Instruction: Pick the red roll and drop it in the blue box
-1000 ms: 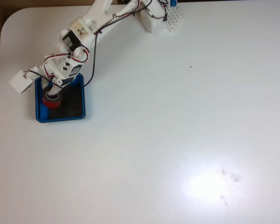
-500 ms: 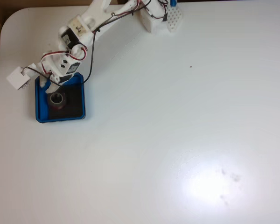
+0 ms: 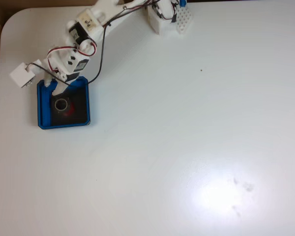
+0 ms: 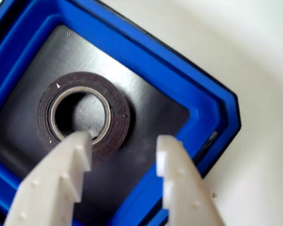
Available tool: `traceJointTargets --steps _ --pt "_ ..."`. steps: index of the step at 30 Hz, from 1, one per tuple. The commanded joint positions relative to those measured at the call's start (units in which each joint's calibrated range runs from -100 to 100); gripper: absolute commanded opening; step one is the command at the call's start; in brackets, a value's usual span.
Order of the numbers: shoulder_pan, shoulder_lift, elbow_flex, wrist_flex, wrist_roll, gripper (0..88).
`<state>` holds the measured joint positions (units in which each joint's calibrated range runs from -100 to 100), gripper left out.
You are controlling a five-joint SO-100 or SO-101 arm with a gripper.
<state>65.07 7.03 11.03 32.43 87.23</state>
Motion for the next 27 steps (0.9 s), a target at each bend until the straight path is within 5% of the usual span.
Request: traceJointTargets --steps 1,27 --pt "-0.1 -13.5 10.7 -0.7 -0.2 12.9" --pt "-20.2 -85.2 72.5 -1.1 0.3 13.0"
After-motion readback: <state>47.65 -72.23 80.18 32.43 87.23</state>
